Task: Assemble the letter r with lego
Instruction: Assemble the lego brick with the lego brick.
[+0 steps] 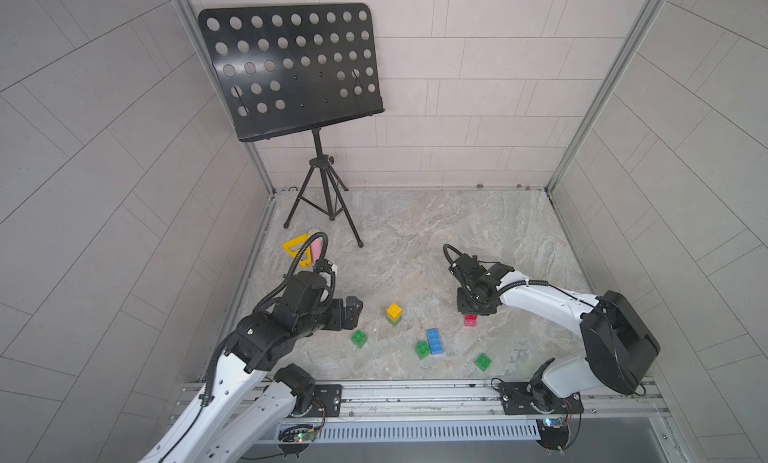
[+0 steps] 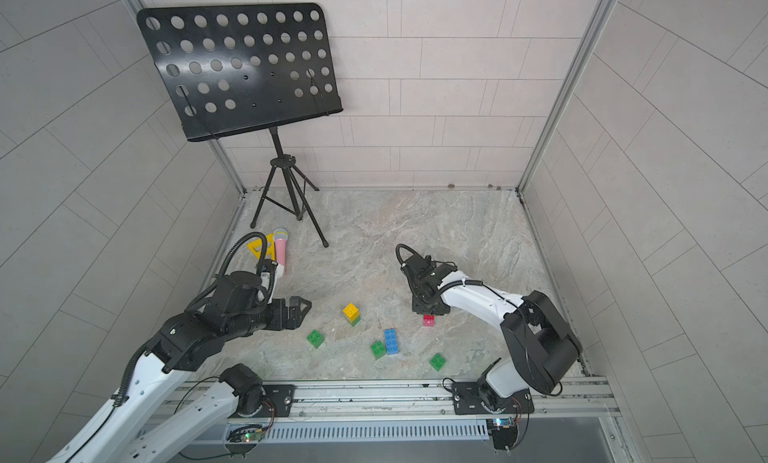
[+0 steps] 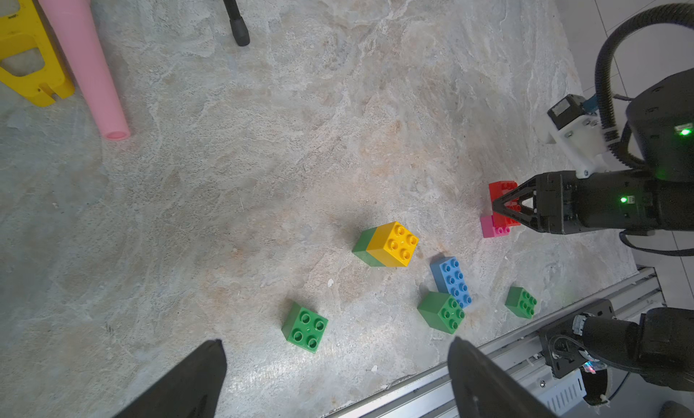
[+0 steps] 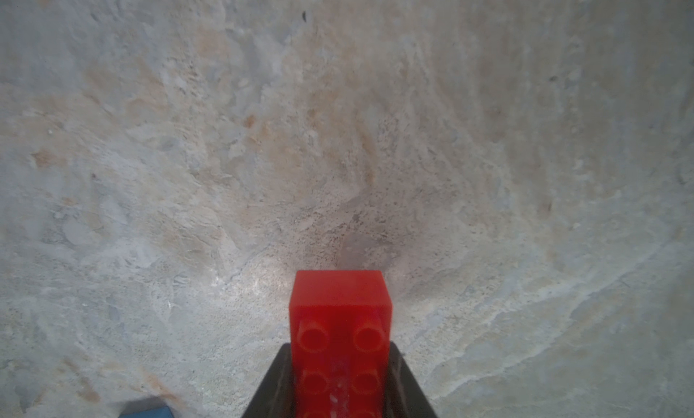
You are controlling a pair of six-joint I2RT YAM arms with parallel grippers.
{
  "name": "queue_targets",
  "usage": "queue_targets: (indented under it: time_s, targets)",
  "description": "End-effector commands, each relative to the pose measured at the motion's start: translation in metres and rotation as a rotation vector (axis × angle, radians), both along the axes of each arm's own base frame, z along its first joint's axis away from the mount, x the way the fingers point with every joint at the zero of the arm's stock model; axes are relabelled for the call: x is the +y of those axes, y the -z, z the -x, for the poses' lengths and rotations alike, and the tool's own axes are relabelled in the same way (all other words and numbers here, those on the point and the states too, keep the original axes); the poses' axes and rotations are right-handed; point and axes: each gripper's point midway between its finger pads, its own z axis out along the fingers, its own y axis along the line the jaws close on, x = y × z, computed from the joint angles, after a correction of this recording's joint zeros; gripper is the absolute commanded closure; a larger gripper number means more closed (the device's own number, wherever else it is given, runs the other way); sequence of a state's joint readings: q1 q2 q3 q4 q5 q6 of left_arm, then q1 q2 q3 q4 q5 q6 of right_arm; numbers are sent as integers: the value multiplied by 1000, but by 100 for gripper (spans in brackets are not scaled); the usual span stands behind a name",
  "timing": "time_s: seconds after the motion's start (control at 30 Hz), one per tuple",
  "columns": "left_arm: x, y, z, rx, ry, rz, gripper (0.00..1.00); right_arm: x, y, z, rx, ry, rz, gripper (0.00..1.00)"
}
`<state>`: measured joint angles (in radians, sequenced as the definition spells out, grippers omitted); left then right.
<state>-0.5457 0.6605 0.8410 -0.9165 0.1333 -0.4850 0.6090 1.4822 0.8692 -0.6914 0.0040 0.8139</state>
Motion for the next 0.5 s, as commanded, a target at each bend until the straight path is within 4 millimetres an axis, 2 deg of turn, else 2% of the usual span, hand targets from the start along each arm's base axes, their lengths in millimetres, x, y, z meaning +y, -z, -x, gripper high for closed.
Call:
queue_targets:
  time_s: [0.0,0.3,0.47]
  targets:
    - [1,1,-1,-17,-3,-4,0,0,25,7,50,31,-8,100]
    - [5,-2,-1,-35,-20,-2,0,5,23,1,17,4,-27,100]
    - [5,-2,-1,-36,-24,-2,0,7,9,-1,-48,4,-50,100]
